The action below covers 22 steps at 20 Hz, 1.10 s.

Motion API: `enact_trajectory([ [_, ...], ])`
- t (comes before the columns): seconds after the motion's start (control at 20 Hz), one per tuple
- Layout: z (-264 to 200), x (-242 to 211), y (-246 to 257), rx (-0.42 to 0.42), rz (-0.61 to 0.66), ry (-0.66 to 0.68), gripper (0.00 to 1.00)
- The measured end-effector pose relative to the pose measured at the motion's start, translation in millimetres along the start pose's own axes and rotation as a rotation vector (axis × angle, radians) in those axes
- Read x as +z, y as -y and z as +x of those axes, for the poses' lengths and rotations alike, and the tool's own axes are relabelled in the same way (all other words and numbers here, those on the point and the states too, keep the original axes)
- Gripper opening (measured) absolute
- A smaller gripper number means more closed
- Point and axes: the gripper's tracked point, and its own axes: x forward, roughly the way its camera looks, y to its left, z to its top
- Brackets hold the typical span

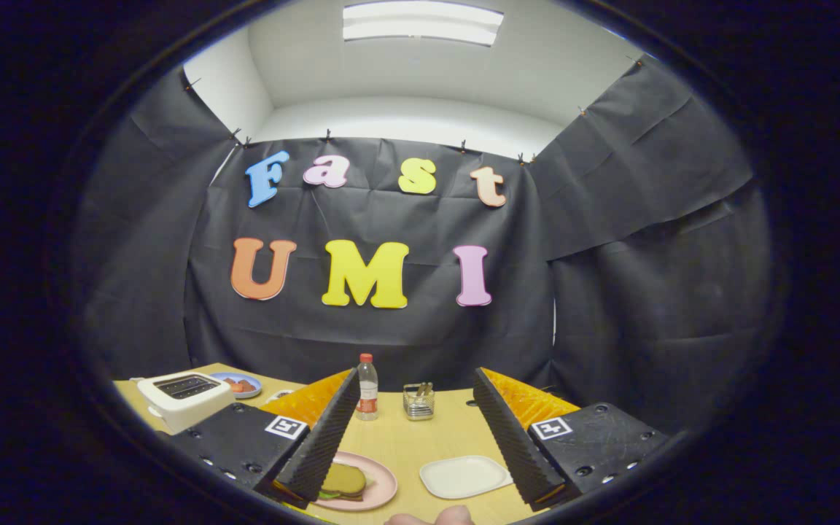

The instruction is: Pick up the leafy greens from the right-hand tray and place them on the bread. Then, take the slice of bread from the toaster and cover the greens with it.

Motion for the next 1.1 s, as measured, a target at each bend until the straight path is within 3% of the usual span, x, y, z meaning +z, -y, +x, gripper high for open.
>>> enact_trajectory([
  [0.35, -5.9, -8.4, 15.8, -0.025, -0.020, 0.000, 0.95],
  [0.8, -8.3, 4.4, -1.3, -0.001, -0.048, 0.034, 0.95],
  [1.1, -11.3, 13.9, 4.2, -0.018, -0.009, 0.059, 0.95],
])
